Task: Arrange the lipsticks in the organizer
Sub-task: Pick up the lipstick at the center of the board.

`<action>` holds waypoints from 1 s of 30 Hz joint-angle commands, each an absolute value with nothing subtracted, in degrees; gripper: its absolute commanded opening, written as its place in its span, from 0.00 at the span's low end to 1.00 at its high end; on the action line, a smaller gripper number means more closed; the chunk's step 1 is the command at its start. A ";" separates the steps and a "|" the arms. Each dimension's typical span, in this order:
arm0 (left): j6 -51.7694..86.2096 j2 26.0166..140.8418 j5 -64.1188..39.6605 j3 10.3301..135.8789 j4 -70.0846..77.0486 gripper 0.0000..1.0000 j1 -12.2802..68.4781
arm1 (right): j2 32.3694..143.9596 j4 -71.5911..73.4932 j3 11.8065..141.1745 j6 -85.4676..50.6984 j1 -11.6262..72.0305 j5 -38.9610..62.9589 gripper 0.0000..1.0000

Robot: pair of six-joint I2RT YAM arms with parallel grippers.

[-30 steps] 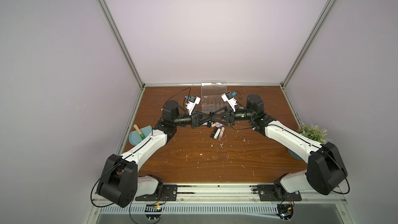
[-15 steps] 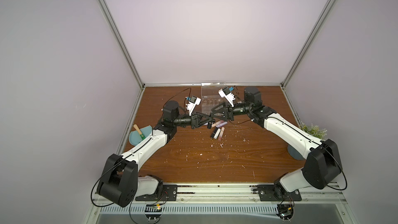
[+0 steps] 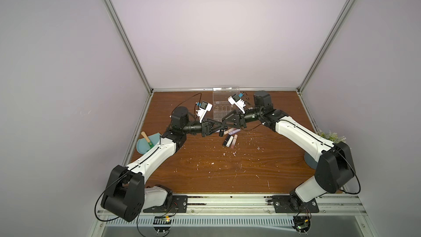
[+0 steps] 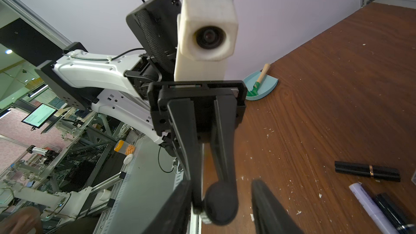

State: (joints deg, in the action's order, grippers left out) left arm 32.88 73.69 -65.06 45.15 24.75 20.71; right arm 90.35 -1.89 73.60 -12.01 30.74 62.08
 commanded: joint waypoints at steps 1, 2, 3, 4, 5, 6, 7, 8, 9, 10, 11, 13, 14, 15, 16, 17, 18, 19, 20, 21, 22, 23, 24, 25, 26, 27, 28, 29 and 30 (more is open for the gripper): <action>32.69 72.51 -66.53 44.97 25.17 0.21 21.33 | 89.74 -2.20 75.94 -10.85 30.67 64.12 0.45; 32.68 72.55 -66.57 44.97 25.20 0.21 21.35 | 89.76 -2.10 75.98 -10.98 30.67 64.29 0.43; 32.62 72.52 -66.53 44.92 25.22 0.21 21.36 | 89.78 -2.10 76.11 -10.97 30.68 64.41 0.41; 32.61 72.64 -66.53 44.92 25.18 0.21 21.36 | 89.83 -2.07 76.11 -10.96 30.64 64.60 0.39; 32.61 72.60 -66.53 44.94 25.21 0.21 21.35 | 89.82 -2.00 76.11 -10.98 30.60 64.70 0.36; 32.54 72.66 -66.53 44.98 25.12 0.21 21.34 | 89.82 -2.06 75.99 -10.99 30.59 64.69 0.35; 32.37 72.66 -66.49 44.98 24.89 0.21 21.36 | 89.82 -2.03 75.98 -10.94 30.58 64.84 0.32; 32.05 72.64 -66.45 45.17 24.51 0.21 21.34 | 89.86 -2.03 75.94 -10.94 30.58 64.95 0.29; 31.70 72.76 -66.36 45.34 23.91 0.21 21.34 | 89.82 -2.11 75.85 -10.90 30.58 65.03 0.27; 31.31 72.78 -66.26 45.45 23.37 0.21 21.36 | 89.82 -2.24 75.81 -10.81 30.59 65.04 0.24; 31.13 72.84 -66.11 45.59 23.06 0.21 21.36 | 89.83 -2.24 75.76 -10.74 30.58 65.04 0.20; 30.96 72.81 -65.88 45.59 22.72 0.22 21.36 | 89.91 -2.27 75.76 -10.74 30.55 65.04 0.15; 30.86 72.71 -65.60 45.77 22.52 0.23 21.35 | 89.91 -2.25 75.76 -10.80 30.50 65.04 0.12; 30.69 72.61 -65.20 45.78 22.30 0.26 21.31 | 89.91 -2.20 75.72 -10.87 30.44 64.95 0.11; 30.46 72.51 -64.73 45.82 21.87 0.31 21.35 | 89.91 -2.10 75.67 -10.96 30.41 64.82 0.09; 30.12 72.54 -64.27 46.04 21.19 0.37 21.35 | 89.73 -1.87 75.52 -11.12 30.32 64.59 0.08; 29.83 72.47 -63.72 46.21 20.50 0.44 21.32 | 89.70 -1.56 75.34 -11.34 30.19 64.35 0.07; 29.44 72.51 -62.92 46.43 19.78 0.54 21.30 | 89.56 -0.97 75.07 -11.74 29.98 64.11 0.06; 28.85 72.41 -61.74 46.69 18.63 0.61 21.36 | 89.43 -0.55 74.74 -12.15 29.68 63.81 0.06; 28.06 72.24 -60.38 47.03 17.40 0.67 21.31 | 89.30 -0.15 74.58 -12.49 29.41 63.53 0.06; 26.70 71.86 -57.86 47.68 15.23 0.72 21.35 | 89.25 0.11 74.38 -12.86 29.07 63.14 0.06; 25.32 71.05 -54.07 48.50 12.24 0.74 21.35 | 89.21 0.25 74.27 -13.09 28.68 62.58 0.06; 24.08 70.13 -50.53 49.02 10.64 0.75 21.34 | 89.21 0.03 74.27 -13.07 28.35 61.78 0.06; 23.04 68.78 -45.81 49.23 9.54 0.74 21.36 | 89.13 -0.15 74.27 -12.98 28.06 60.76 0.06; 22.54 67.30 -41.45 49.28 9.26 0.74 21.34 | 89.12 -0.17 74.19 -12.91 27.78 59.82 0.06; 22.42 66.10 -38.03 49.07 9.66 0.74 21.31 | 89.03 -0.25 74.18 -12.84 27.53 58.86 0.07; 22.41 64.70 -34.68 48.58 10.33 0.74 21.29 | 89.06 -0.87 74.33 -12.45 27.27 57.20 0.08; 22.49 63.61 -31.41 47.91 11.31 0.74 21.27 | 89.12 -1.64 74.65 -11.85 27.09 55.40 0.08; 22.80 62.69 -28.93 47.28 12.23 0.74 21.34 | 89.19 -2.38 74.93 -11.26 26.94 53.52 0.09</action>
